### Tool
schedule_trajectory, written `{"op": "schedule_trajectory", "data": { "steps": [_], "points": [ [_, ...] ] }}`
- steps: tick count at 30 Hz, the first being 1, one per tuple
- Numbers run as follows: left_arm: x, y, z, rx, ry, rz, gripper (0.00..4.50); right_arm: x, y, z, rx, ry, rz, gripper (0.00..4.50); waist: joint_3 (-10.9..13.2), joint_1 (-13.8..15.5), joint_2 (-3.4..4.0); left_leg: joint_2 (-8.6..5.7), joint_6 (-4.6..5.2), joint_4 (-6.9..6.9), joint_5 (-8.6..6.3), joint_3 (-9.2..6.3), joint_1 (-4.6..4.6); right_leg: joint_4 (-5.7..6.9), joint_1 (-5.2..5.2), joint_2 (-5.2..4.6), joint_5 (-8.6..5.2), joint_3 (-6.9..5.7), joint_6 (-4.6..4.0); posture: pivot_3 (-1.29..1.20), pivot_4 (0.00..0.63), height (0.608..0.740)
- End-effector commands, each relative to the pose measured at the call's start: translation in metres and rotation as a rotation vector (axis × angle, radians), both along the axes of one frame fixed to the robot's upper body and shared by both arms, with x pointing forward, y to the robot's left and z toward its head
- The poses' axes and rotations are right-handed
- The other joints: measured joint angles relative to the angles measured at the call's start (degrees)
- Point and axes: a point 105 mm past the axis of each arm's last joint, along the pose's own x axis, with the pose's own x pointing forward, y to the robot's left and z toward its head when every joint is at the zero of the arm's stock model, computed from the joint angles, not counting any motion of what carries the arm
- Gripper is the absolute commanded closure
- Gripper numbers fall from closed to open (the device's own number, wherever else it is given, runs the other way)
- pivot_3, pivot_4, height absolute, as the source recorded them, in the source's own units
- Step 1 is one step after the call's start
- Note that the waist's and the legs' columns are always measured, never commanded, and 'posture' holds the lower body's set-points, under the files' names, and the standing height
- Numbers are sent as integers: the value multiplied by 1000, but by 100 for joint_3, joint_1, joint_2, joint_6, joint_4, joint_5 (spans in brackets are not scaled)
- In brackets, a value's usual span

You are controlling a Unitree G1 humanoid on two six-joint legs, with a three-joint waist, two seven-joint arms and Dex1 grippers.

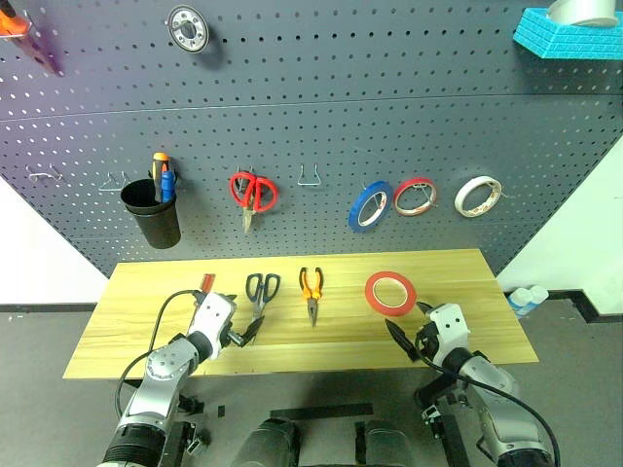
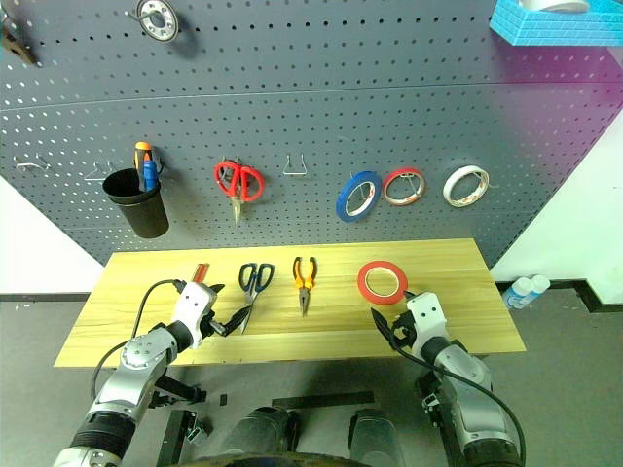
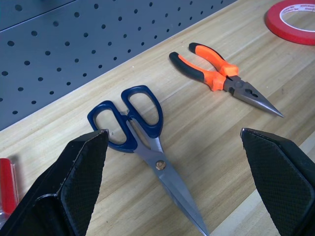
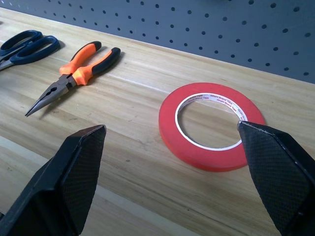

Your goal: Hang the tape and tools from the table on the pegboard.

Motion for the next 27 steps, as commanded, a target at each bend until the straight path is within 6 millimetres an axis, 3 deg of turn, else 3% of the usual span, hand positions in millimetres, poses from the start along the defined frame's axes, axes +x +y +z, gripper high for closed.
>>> {"op": "schedule_trajectory", "data": {
  "steps": [1, 13, 27],
  "points": [
    [3, 0, 9, -2, -36, -6, 32, 5, 7, 16, 4, -55, 18, 0, 0, -1, 0, 0, 0, 0, 0, 0, 0, 0, 0, 0, 0, 0, 0, 23, 65, 740],
    [3, 0, 9, -2, -35, -4, 32, 4, 10, 26, 5, -54, 19, 0, 7, 0, -5, 1, 0, -1, 0, 0, -4, -1, -4, -1, 0, 0, 1, 25, 71, 740],
    [3, -1, 9, -4, -36, -7, 32, 4, 5, 19, 3, -44, 14, 0, 19, 1, -20, 1, 0, -2, -1, 0, -5, -1, -5, -1, -1, 0, 1, 23, 70, 740]
  ]
}}
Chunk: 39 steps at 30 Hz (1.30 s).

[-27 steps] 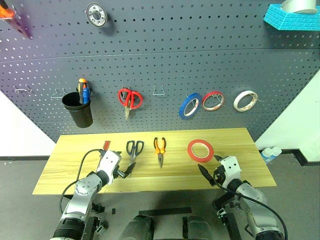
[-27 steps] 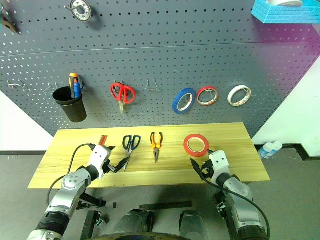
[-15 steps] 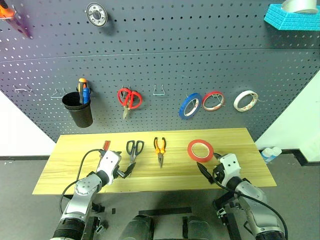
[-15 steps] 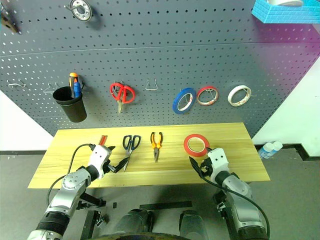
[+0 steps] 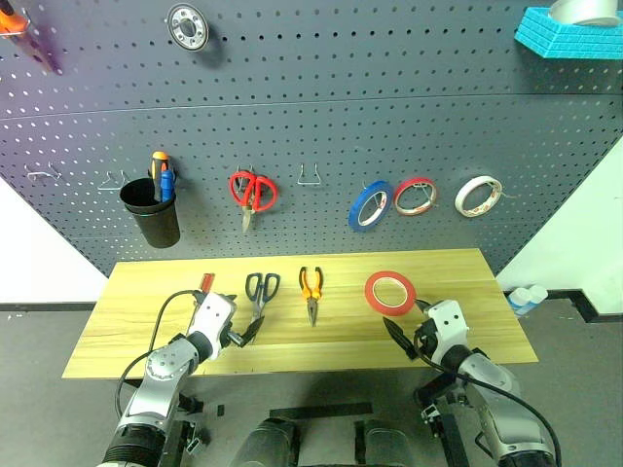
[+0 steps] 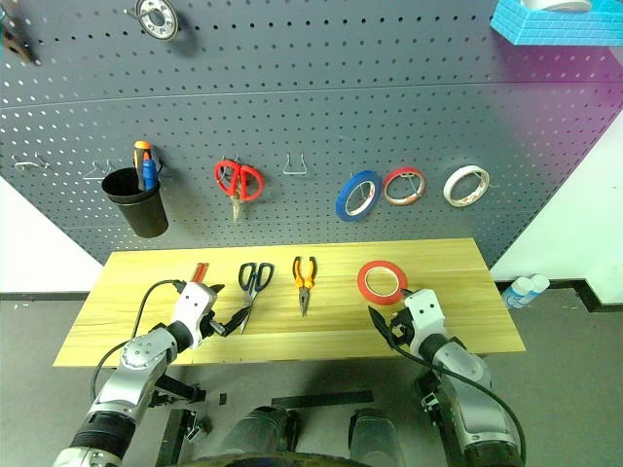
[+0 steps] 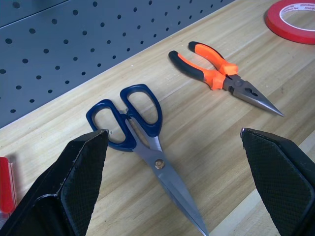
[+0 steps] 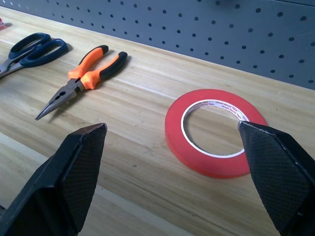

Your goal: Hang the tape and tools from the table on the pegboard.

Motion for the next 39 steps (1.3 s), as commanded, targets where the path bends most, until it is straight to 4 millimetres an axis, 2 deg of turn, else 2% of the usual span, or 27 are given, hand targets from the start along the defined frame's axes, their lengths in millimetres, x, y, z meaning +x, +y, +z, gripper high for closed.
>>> {"op": "schedule_trajectory", "data": {
  "steps": [1, 10, 22, 28, 33, 39],
  "points": [
    [3, -1, 9, -4, -37, -7, 32, 5, -1, 10, 1, -50, 3, 0, 4, 0, -4, 0, 0, 0, 0, 0, 0, 0, 0, 0, 0, 0, 0, 23, 70, 740],
    [3, -1, 9, -2, -36, -11, 32, 5, 0, 10, 1, -50, 5, 0, 10, 1, -10, 0, -2, -1, -2, 0, -1, -1, -1, 0, 0, 0, 0, 23, 70, 740],
    [5, -1, 13, 29, -35, -110, 32, 7, 0, 7, -19, -34, 32, 0, 15, -2, -13, 0, -2, -2, -3, 1, -3, -2, -3, 0, 0, 0, 0, 21, 72, 740],
    [-1, -12, 11, 20, 6, -240, 32, 9, 3, -13, -151, 71, 162, 0, 25, -2, -15, 0, 1, -1, -2, 3, -3, -1, -4, 0, 0, 0, -1, 10, 73, 740],
    [-8, -24, 13, -11, 34, -341, 32, 16, 13, -15, -231, 111, 331, 0, 34, -14, -17, 0, 5, -2, -2, 5, -5, -2, -7, 2, 1, 1, -2, 13, 76, 740],
    [-14, -33, 14, -25, 18, -364, 32, 39, 15, -16, -337, 114, 394, 0, 57, -9, -26, 0, 5, -1, -1, 6, -7, -1, -9, 4, 14, 1, -23, 20, 87, 740]
  ]
}}
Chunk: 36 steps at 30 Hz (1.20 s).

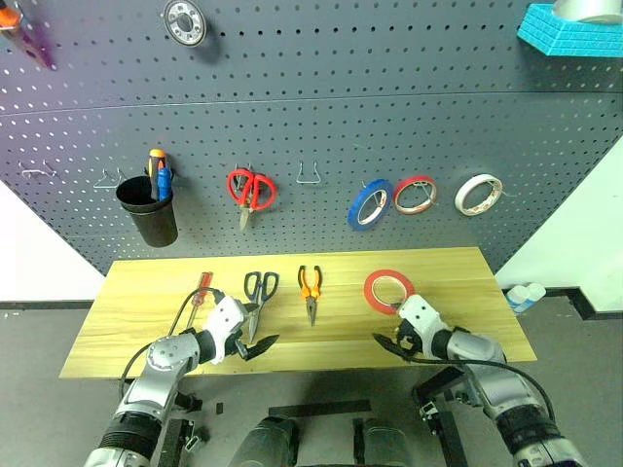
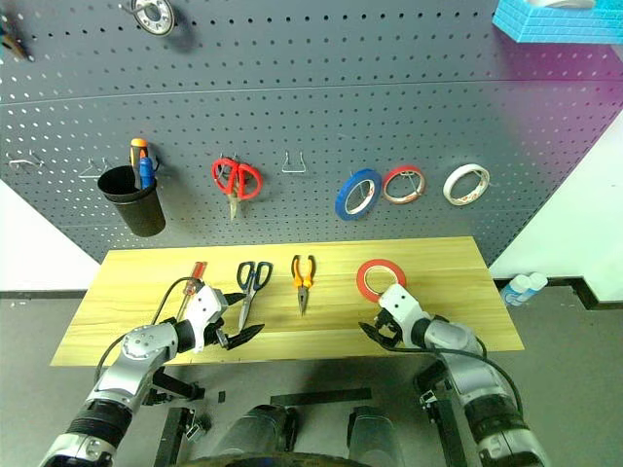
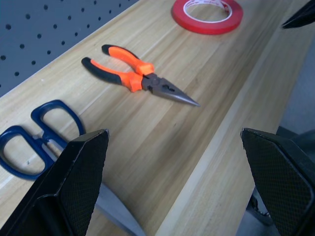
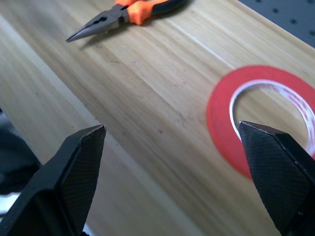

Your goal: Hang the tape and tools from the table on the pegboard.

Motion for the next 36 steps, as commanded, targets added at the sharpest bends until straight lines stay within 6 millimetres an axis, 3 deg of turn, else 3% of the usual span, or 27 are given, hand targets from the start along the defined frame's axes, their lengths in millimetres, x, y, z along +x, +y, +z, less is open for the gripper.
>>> {"op": "schedule_trajectory", "data": {
  "steps": [1, 6, 12, 27, 36],
  "points": [
    [-3, -8, 10, -24, -37, -34, 32, 15, 1, 6, -42, -33, 37, 0, 9, 1, -3, 0, 0, 0, 0, 0, 0, 0, 0, 1, 0, 0, 0, 22, 89, 740],
    [-14, -14, 12, -35, -35, -77, 32, 27, 0, 3, -88, -14, 57, 0, 74, 0, -2, 0, 1, -3, 0, -1, -3, 0, -4, 1, 2, 1, -4, 38, 108, 740],
    [-29, -23, 17, -49, -33, -145, 32, 27, 0, 0, -86, 17, 81, 0, 128, 0, 8, -1, 2, 5, 3, -2, -73, 7, -73, 2, 6, 2, -8, 44, 139, 740],
    [-54, -38, 23, -41, -5, -318, 32, 45, -6, 10, -138, 15, 118, 0, 431, -12, 21, 2, 2, 6, 4, -1, -83, 9, -86, -3, 11, 3, -18, 39, 203, 740],
    [-64, -43, 27, -51, 0, -343, 32, 47, -11, 0, -174, 60, 106, 0, 529, -29, 2, 2, 2, 4, 4, -1, -84, 8, -88, -6, 11, 4, -18, 64, 220, 740]
  ]
}}
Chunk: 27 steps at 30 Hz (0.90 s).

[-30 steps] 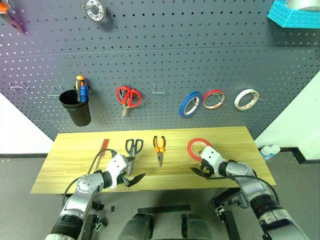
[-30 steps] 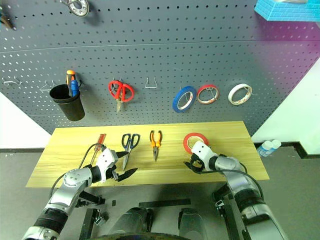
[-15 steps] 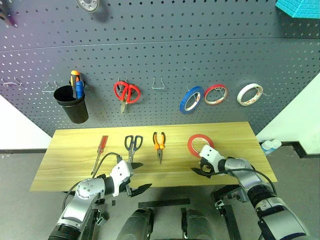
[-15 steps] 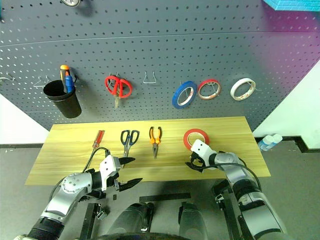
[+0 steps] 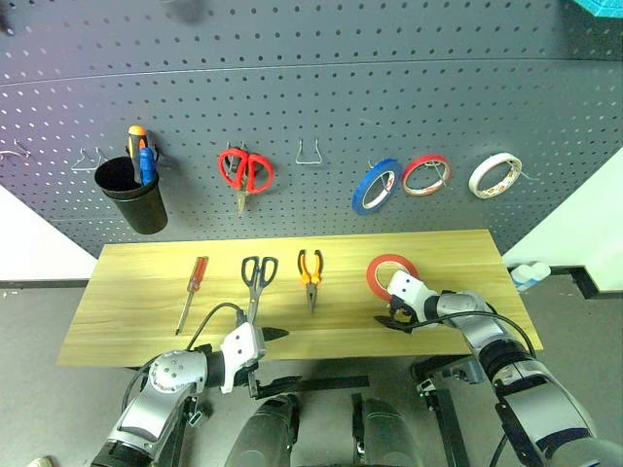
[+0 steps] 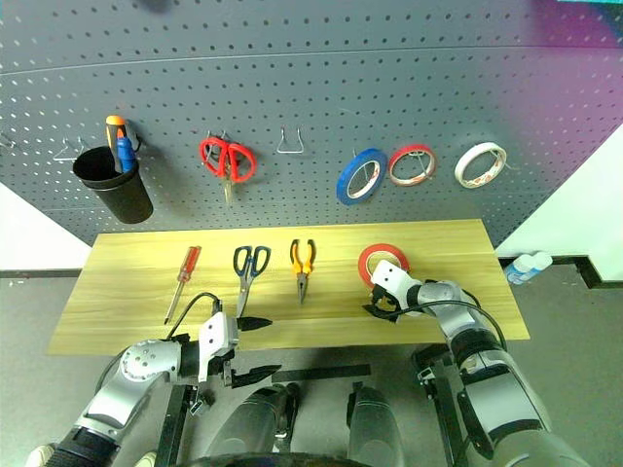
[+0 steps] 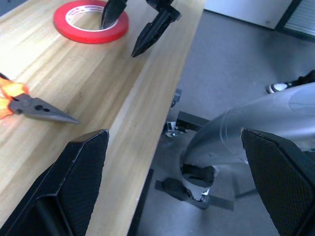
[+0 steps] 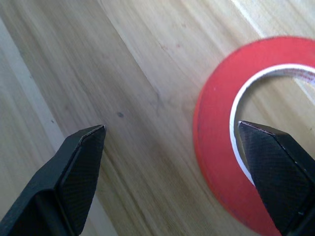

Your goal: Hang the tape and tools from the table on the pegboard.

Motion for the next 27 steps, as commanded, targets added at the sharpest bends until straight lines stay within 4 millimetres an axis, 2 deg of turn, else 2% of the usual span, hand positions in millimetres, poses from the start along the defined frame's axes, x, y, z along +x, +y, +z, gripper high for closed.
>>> {"op": "schedule_trajectory", "data": {
  "steps": [1, 11, 15, 23, 24, 27],
  "points": [
    [-6, -4, 8, -22, -12, -20, 32, 1, -2, -2, -15, 14, 0, 0, 10, -4, -5, 0, 0, 0, 0, 0, 0, 0, 0, 0, 0, 0, 0, 67, 222, 740],
    [-13, -5, 10, -28, -11, -34, 32, 3, -9, -7, -71, 78, -14, 0, 34, 8, -12, 2, 0, 4, 0, 0, 1, 0, 3, 0, 2, 1, -5, 84, 229, 740],
    [-8, -6, 15, -50, -44, -14, 0, 6, -10, -7, -78, 84, -22, 900, 34, 17, -13, 2, 0, 3, 0, 0, 1, -1, 3, 0, 2, 1, -5, 88, 227, 740],
    [5, -6, 17, -56, -91, 48, 0, 4, -10, -7, -79, 98, -11, 3673, 34, 20, -13, 2, 0, 4, 0, 0, 1, -1, 4, 0, 2, 1, -5, 84, 220, 740],
    [6, -6, 16, -57, -91, 50, 0, 4, -10, -8, -79, 100, -10, 3812, 34, 20, -13, 2, 0, 4, 0, 0, 1, -1, 4, 0, 2, 0, -5, 83, 218, 740],
    [7, -7, 16, -60, -93, 55, 0, 3, -11, -6, -74, 98, -5, 3813, 34, 19, -13, 2, 0, 2, 0, 0, 1, -1, 3, 1, 2, 0, -4, 77, 214, 740]
  ]
}}
